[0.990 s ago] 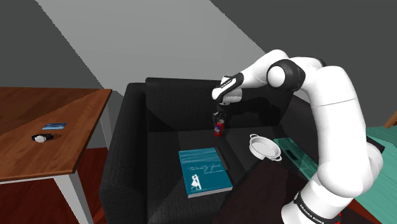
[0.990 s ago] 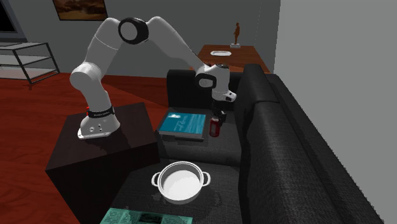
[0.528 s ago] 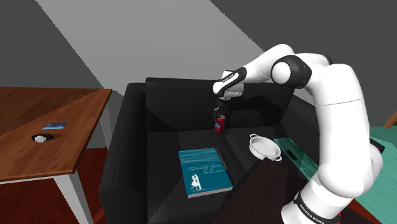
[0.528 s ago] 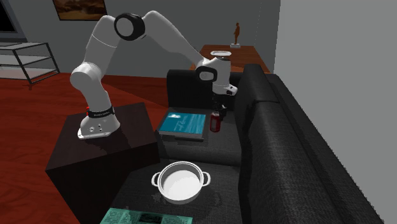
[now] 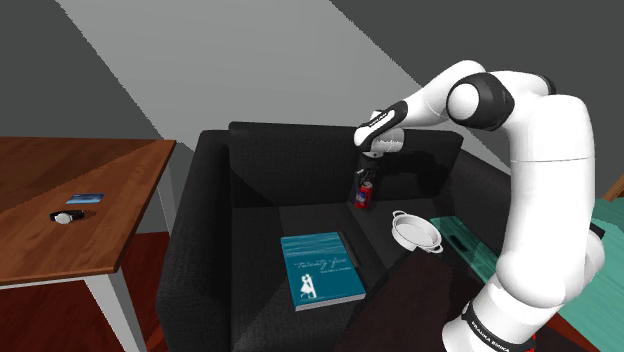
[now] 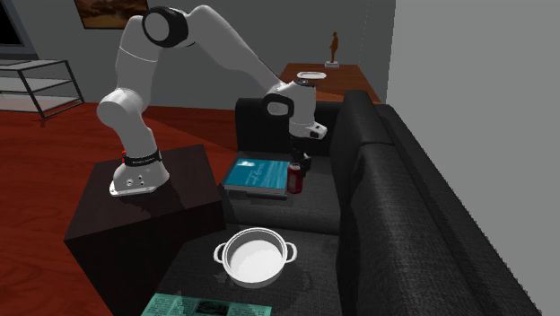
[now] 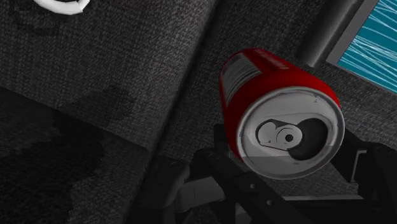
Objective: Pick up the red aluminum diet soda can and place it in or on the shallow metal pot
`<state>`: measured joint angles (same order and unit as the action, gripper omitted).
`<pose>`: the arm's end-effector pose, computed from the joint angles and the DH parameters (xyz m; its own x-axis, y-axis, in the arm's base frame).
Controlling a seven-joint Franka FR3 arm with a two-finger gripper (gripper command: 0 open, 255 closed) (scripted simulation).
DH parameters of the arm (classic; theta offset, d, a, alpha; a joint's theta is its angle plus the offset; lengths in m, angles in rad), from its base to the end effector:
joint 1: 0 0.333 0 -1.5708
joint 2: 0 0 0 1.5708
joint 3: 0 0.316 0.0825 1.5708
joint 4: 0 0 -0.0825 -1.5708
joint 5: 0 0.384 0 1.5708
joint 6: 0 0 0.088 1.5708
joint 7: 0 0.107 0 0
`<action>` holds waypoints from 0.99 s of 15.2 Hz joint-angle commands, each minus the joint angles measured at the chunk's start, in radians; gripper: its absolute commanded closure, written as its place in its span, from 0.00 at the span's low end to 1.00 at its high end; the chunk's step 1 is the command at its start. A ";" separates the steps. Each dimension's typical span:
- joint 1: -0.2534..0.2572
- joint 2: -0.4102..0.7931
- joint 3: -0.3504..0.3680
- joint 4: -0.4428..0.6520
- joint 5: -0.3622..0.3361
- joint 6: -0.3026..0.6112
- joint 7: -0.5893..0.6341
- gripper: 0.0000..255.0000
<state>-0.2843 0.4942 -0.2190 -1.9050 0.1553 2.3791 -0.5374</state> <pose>0.5557 -0.2965 0.2428 0.9986 -0.0535 -0.0021 -0.0535 -0.9986 -0.0051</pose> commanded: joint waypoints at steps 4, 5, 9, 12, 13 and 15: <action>-0.066 -0.074 -0.028 -0.110 0.001 0.035 -0.104 1.00; -0.080 -0.087 -0.034 -0.128 0.001 0.039 -0.125 1.00; -0.136 -0.132 -0.061 -0.188 0.000 0.053 -0.212 1.00; -0.180 -0.158 -0.082 -0.221 0.000 0.058 -0.279 1.00; -0.195 -0.166 -0.089 -0.229 0.001 0.059 -0.302 1.00; -0.226 -0.178 -0.104 -0.243 0.002 0.059 -0.348 1.00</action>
<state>-0.4960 0.3284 -0.3145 -2.1342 0.1581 2.4364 -0.8621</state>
